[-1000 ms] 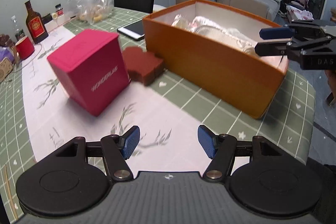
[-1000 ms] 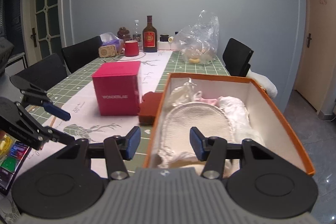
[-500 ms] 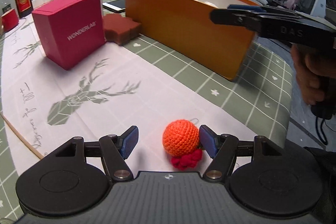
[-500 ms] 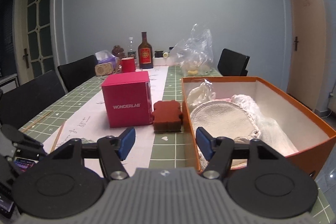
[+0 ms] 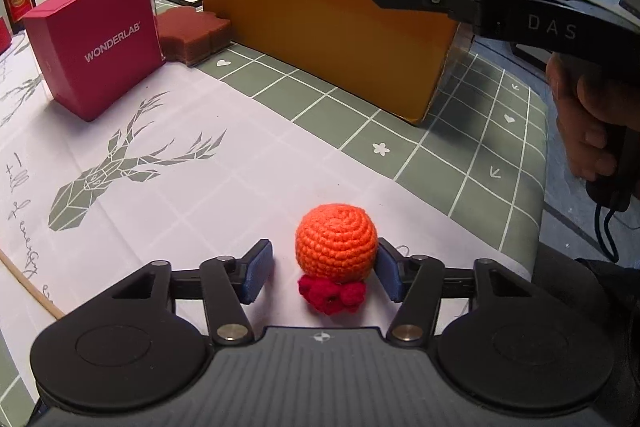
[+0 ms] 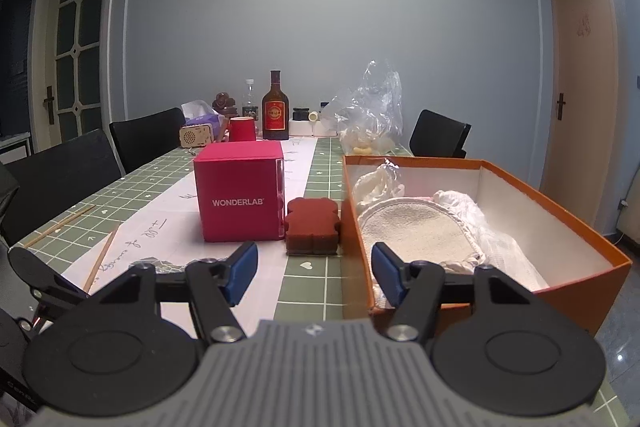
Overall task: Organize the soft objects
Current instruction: 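Move the left tool to the orange crocheted ball and grasp it, then grasp the red-brown bear sponge with the right tool while the left tool holds the ball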
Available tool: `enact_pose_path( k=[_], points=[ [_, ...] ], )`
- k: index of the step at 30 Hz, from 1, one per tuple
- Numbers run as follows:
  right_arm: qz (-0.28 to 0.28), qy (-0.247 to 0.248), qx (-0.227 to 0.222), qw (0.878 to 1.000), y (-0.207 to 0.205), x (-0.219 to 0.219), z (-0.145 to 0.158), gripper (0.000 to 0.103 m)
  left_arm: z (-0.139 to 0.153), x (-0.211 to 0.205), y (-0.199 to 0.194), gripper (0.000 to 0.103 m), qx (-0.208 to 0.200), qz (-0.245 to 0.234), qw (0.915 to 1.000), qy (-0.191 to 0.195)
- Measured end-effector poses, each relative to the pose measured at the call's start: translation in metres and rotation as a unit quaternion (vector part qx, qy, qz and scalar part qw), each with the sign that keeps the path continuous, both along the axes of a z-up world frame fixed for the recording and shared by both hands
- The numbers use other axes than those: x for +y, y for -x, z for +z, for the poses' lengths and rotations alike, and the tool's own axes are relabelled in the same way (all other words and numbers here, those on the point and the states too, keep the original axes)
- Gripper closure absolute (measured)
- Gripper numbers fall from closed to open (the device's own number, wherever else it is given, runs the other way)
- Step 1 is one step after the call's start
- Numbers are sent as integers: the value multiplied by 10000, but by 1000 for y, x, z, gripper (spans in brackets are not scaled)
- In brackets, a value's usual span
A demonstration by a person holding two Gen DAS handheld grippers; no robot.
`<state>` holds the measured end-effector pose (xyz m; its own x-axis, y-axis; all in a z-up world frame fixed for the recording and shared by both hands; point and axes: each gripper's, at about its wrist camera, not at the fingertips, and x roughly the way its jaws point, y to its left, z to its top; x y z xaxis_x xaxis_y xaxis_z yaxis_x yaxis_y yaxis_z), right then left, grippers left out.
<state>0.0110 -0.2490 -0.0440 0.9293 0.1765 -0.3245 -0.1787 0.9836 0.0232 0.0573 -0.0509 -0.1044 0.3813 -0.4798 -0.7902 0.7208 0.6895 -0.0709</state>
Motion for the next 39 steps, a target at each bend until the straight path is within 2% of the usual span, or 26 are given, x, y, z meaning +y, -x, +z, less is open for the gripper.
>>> enact_pose_path(
  k=[2, 6, 11, 17, 20, 21, 23, 26, 27, 30, 34, 36, 39],
  points=[
    [15, 29, -30, 10000, 3, 0, 0, 40, 0, -1, -2, 58, -9, 47, 10000, -23],
    [28, 55, -123, 9999, 7, 2, 0, 40, 1, 1, -8, 58, 47, 125, 9999, -62],
    [176, 216, -149, 9995, 5, 13, 2, 40, 5, 9, -21, 58, 26, 347, 9989, -314],
    [524, 131, 243, 9982, -23, 35, 2, 39, 4, 35, -48, 58, 107, 865, 9956, -356],
    [530, 454, 416, 9967, -57, 56, 3, 35, 4, 41, -57, 58, 11, 999, 9938, -495],
    [488, 559, 570, 9956, -72, 63, 2, 31, 4, 43, -60, 58, 14, 1045, 9929, -572],
    [442, 801, 905, 9917, -105, 75, -6, 30, 4, 49, -64, 58, 22, 1135, 9918, -580],
    [220, 1704, 854, 9814, -137, 95, -24, 29, 4, 56, -67, 55, 19, 1184, 9916, -526],
    [160, 1918, 852, 9776, -144, 101, -28, 25, 3, 57, -66, 54, 0, 1197, 9915, -511],
    [210, 2295, 876, 9691, -159, 114, -33, 31, 3, 55, -63, 54, -81, 1182, 9915, -545],
    [146, 2851, 882, 9543, -173, 133, -45, 31, 3, 52, -64, 54, -98, 1136, 9917, -590],
    [81, 2952, 979, 9504, -181, 139, -51, 34, 4, 52, -64, 54, -89, 1130, 9918, -596],
    [-88, 2812, 1089, 9534, -192, 136, -55, 34, 4, 51, -64, 54, -122, 1122, 9917, -618]
  ],
)
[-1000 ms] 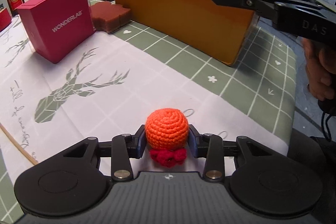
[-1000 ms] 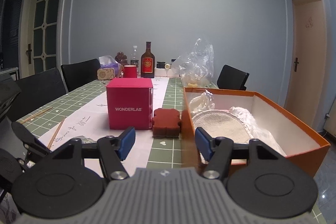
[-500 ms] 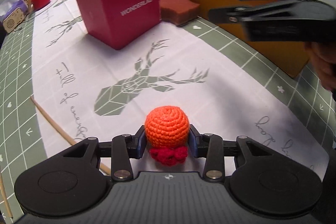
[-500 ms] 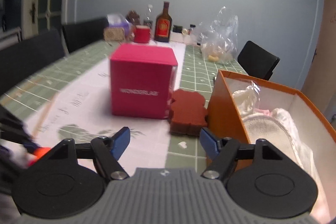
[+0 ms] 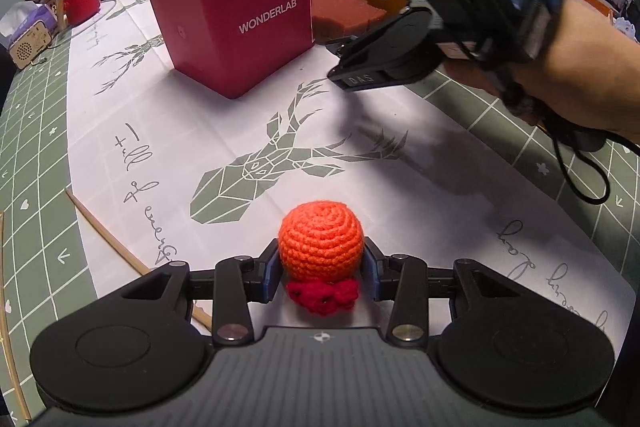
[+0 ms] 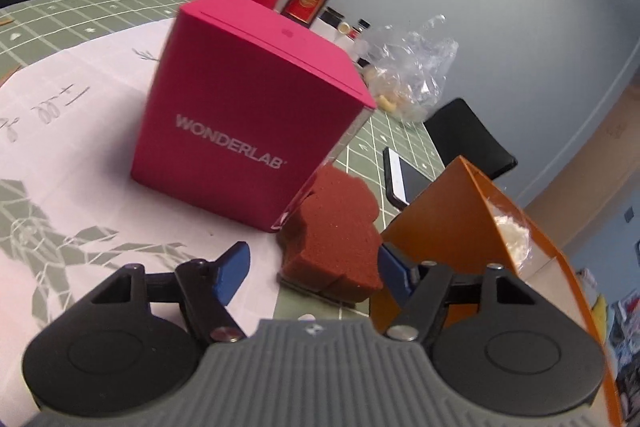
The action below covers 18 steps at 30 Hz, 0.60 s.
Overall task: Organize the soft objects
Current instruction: 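Grasp the red-brown bear sponge with the right tool while the left tool holds the ball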
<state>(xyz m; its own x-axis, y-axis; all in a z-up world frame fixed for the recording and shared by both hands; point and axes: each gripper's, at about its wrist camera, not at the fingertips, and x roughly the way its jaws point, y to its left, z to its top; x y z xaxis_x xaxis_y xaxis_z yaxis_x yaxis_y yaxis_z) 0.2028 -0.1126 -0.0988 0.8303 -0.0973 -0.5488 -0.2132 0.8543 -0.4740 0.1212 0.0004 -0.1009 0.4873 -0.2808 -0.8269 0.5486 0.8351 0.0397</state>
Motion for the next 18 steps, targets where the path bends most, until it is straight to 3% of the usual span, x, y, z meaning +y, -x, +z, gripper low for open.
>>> enact_pose_path(
  k=[5, 6, 15, 17, 18],
  points=[
    [-175, -106, 161, 9997, -16, -15, -9, 34, 0, 2, 3, 54, -8, -43, 10000, 5],
    [-181, -175, 211, 9995, -18, -19, -10, 40, 0, 2, 2, 54, 4, -40, 10000, 21],
    [-241, -502, 340, 9979, -35, -25, -17, 38, -1, 1, 1, 54, -4, -37, 10000, 16],
    [-292, -538, 400, 9973, -39, -26, -16, 40, -1, 1, 1, 54, -3, -39, 10000, 25],
    [-336, -538, 431, 9971, -39, -25, -16, 46, -1, 2, 1, 54, 1, -36, 10000, 35]
  ],
)
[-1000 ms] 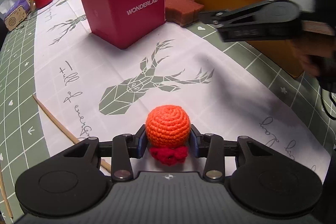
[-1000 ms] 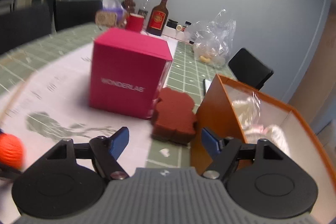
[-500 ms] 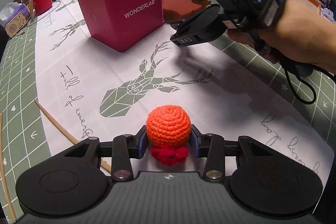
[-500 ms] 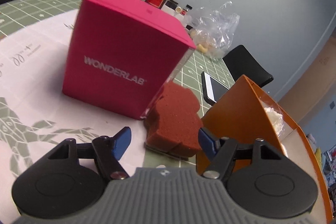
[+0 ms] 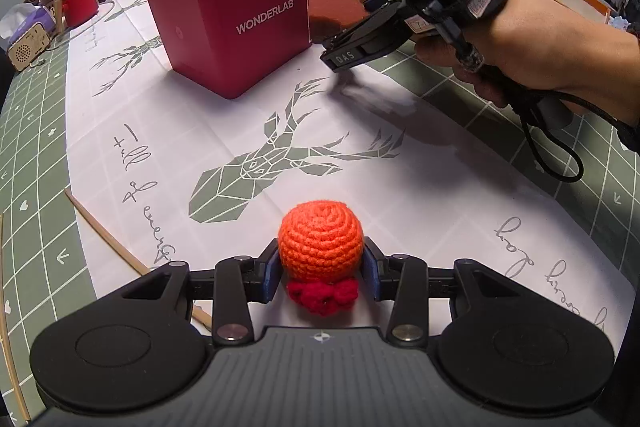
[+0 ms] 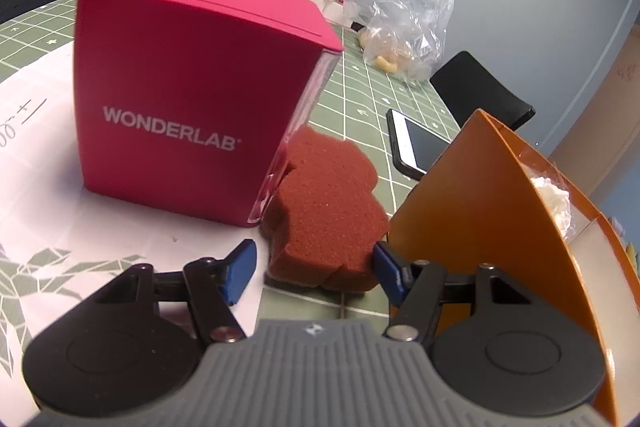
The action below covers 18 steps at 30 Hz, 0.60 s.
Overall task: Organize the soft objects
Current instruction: 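Grasp the red-brown bear sponge with the right tool while the left tool holds the ball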
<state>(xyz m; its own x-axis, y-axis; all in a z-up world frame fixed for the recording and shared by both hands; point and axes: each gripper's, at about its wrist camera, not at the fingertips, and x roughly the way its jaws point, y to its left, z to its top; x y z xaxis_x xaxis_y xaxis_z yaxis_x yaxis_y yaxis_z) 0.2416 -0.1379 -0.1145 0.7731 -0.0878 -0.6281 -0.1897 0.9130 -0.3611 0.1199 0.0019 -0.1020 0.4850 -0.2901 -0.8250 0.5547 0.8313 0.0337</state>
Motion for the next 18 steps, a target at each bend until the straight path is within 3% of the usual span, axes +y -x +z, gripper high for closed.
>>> enact_pose_path(
  k=[9, 18],
  points=[
    [-63, -237, 254, 9994, 14, -10, 9, 57, 1, 0, 0, 54, 13, -8, 10000, -13],
    [-26, -517, 295, 9982, 77, -15, 15, 60, 0, 0, 0, 54, 7, -1, 10000, -31]
  ],
)
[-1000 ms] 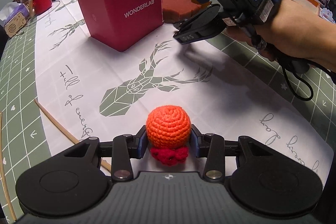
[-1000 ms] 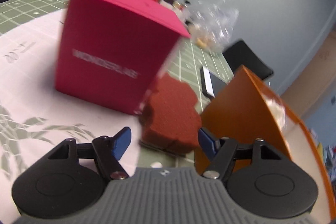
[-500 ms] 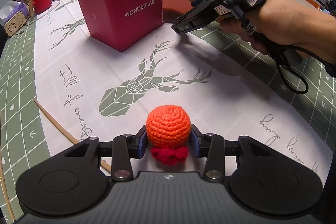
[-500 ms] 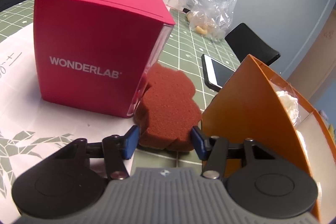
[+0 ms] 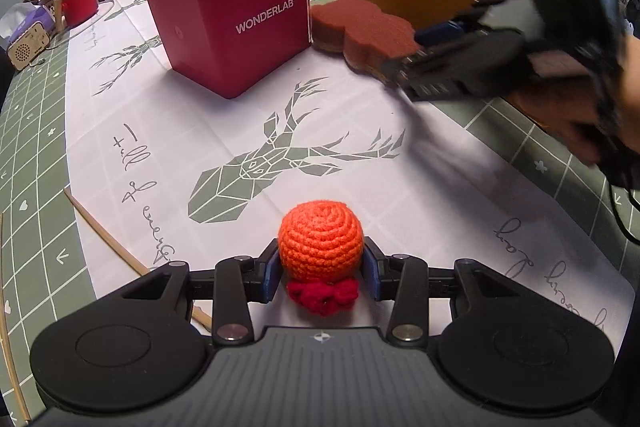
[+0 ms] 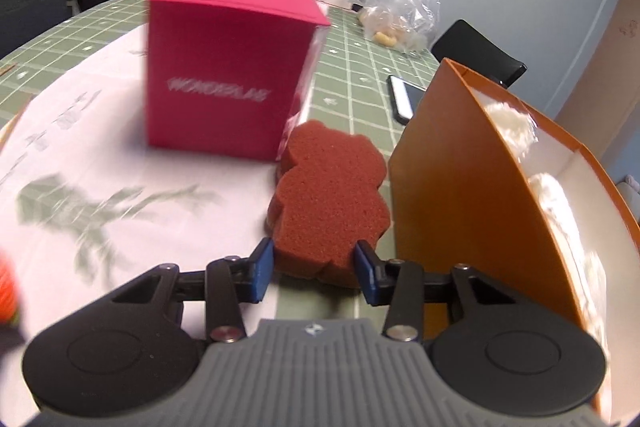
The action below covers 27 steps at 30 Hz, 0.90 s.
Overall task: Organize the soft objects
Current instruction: 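Grasp the red-brown bear sponge with the right tool while the left tool holds the ball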
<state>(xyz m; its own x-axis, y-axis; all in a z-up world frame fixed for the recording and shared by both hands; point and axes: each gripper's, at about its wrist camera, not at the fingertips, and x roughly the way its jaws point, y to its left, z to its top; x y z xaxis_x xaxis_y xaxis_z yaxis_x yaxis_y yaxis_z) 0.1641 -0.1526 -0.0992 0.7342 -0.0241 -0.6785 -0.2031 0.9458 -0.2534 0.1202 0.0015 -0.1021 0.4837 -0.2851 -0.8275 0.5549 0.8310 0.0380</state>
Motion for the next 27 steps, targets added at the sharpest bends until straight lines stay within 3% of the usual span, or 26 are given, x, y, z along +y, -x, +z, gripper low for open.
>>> enact_pose_path(
  k=[9, 13, 18, 22, 27],
  points=[
    [508, -316, 148, 9981, 82, 0, 11, 58, 0, -4, 0, 54, 7, -34, 10000, -72],
    [762, -404, -76, 9962, 107, 4, 11, 41, -1, -7, 0, 54, -20, -80, 9999, -95],
    [558, -598, -307, 9962, 105, 0, 6, 39, -1, -7, 1, 54, -14, -79, 9999, -77],
    [307, -969, -264, 9945, 95, -10, 2, 32, 0, -6, 2, 54, -8, -80, 10000, -55],
    [123, -1247, -120, 9920, 84, -14, -5, 31, 0, -5, 1, 54, -9, -76, 10000, -16]
  ],
)
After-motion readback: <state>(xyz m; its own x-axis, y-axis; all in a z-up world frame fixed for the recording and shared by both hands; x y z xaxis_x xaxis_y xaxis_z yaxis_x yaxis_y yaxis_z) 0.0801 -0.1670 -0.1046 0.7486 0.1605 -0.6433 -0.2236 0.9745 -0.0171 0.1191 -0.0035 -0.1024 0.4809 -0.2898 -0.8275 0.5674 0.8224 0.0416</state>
